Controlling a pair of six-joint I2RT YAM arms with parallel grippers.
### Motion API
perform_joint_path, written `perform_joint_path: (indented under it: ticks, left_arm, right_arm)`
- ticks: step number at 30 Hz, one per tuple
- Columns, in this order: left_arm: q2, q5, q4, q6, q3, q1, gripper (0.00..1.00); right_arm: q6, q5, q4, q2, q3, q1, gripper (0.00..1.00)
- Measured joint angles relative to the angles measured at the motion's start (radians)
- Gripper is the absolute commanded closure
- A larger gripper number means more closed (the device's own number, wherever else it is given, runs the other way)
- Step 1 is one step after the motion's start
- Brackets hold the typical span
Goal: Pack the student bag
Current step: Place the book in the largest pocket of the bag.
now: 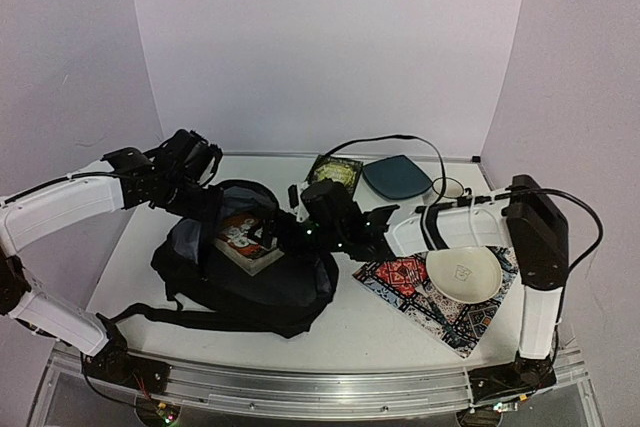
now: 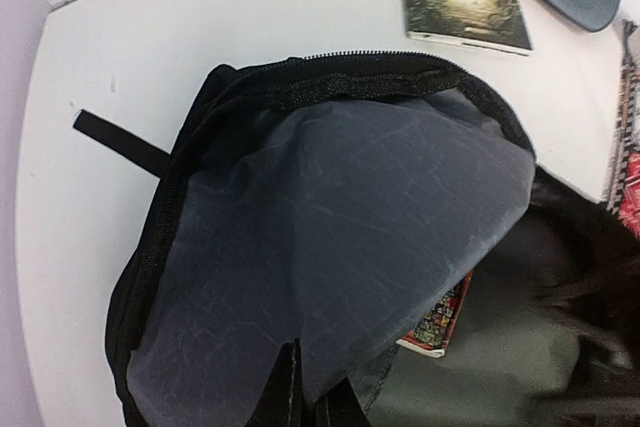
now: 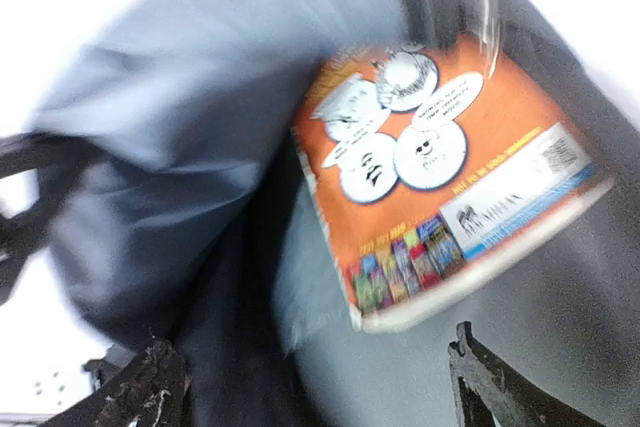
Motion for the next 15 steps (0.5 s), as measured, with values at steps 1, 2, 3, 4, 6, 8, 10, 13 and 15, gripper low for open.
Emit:
perform_joint_path:
  ticks: [1, 2, 3, 4, 6, 8, 10, 13, 15]
  left_arm:
    - [-0.003, -0.005, 0.000, 0.019, -0.006, 0.011, 1.00]
    - [-0.006, -0.015, -0.001, 0.034, -0.013, 0.018, 1.00]
    - [-0.009, -0.027, 0.000, 0.052, -0.020, 0.024, 1.00]
    - [-0.013, -0.039, 0.000, 0.068, -0.028, 0.027, 1.00]
    - [-0.020, -0.064, -0.001, 0.101, -0.044, 0.031, 1.00]
    - [-0.028, -0.091, 0.000, 0.129, -0.060, 0.031, 1.00]
    - [-0.037, -0.120, 0.000, 0.153, -0.074, 0.030, 0.98]
    - [-0.048, -0.173, 0.004, 0.178, -0.097, 0.030, 0.91]
    - [-0.049, -0.197, 0.007, 0.182, -0.112, 0.031, 0.87]
  right_arm:
    - [-0.015, -0.002, -0.007, -0.021, -0.001, 0.000, 0.07]
    - [-0.032, -0.003, -0.011, -0.039, -0.001, 0.000, 0.06]
    - [-0.050, -0.004, -0.015, -0.058, -0.001, 0.000, 0.06]
    - [-0.067, -0.004, -0.021, -0.076, -0.001, 0.000, 0.06]
    - [-0.108, 0.004, -0.038, -0.110, -0.001, 0.000, 0.04]
    - [-0.151, 0.027, -0.066, -0.142, -0.002, -0.002, 0.04]
    - [-0.184, 0.046, -0.082, -0.171, -0.012, -0.009, 0.04]
    - [-0.219, 0.073, -0.103, -0.215, -0.058, -0.048, 0.04]
    - [-0.235, 0.090, -0.113, -0.227, -0.084, -0.093, 0.05]
